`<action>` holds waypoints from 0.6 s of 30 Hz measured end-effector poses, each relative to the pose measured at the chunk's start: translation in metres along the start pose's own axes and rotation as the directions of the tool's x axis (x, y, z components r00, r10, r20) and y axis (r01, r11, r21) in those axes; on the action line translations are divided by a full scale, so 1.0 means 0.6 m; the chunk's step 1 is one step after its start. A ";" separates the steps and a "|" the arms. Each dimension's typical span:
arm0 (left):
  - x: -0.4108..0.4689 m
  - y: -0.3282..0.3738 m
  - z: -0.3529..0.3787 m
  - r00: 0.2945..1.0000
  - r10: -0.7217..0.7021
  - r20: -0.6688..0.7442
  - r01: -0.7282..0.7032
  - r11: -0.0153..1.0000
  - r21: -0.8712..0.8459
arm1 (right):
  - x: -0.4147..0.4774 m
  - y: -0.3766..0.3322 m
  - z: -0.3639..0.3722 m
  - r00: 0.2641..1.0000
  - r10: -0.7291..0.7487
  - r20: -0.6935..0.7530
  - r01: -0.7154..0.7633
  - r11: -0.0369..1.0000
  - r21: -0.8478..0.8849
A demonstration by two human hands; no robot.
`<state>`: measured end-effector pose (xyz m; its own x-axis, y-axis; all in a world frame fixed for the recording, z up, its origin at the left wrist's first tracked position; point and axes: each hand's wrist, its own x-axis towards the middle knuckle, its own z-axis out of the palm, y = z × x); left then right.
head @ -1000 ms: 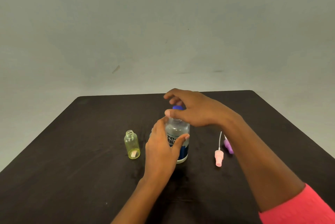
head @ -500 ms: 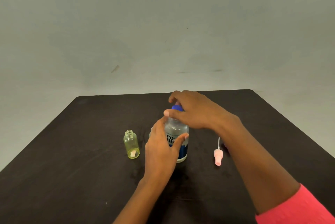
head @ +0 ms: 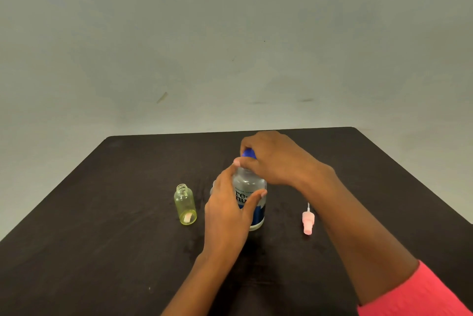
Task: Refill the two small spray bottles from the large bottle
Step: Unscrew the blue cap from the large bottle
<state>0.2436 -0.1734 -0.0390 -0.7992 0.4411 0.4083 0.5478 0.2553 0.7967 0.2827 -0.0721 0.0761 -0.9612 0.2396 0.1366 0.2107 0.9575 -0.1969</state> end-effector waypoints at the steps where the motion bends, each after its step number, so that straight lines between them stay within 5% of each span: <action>1: 0.000 0.001 0.000 1.000 0.004 -0.001 -0.004 1.000 -0.001 | 0.000 -0.002 -0.002 1.000 -0.022 0.014 0.022 1.000 0.006; 10: 0.000 0.001 -0.001 1.000 -0.004 -0.001 0.004 1.000 -0.019 | -0.004 -0.001 -0.016 0.979 -0.109 0.171 0.066 0.968 0.244; 15: 0.001 0.003 0.000 1.000 0.008 -0.005 -0.008 1.000 0.001 | 0.001 -0.002 0.006 0.997 0.081 0.002 -0.080 0.991 -0.107; 18: 0.002 0.002 0.000 1.000 -0.017 -0.008 0.017 1.000 0.002 | -0.001 -0.010 0.006 1.000 0.024 0.011 -0.023 0.995 -0.101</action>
<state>0.2431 -0.1726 -0.0373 -0.8105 0.4297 0.3980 0.5345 0.2649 0.8026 0.2813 -0.0783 0.0740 -0.9578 0.2610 0.1207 0.2497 0.9631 -0.1007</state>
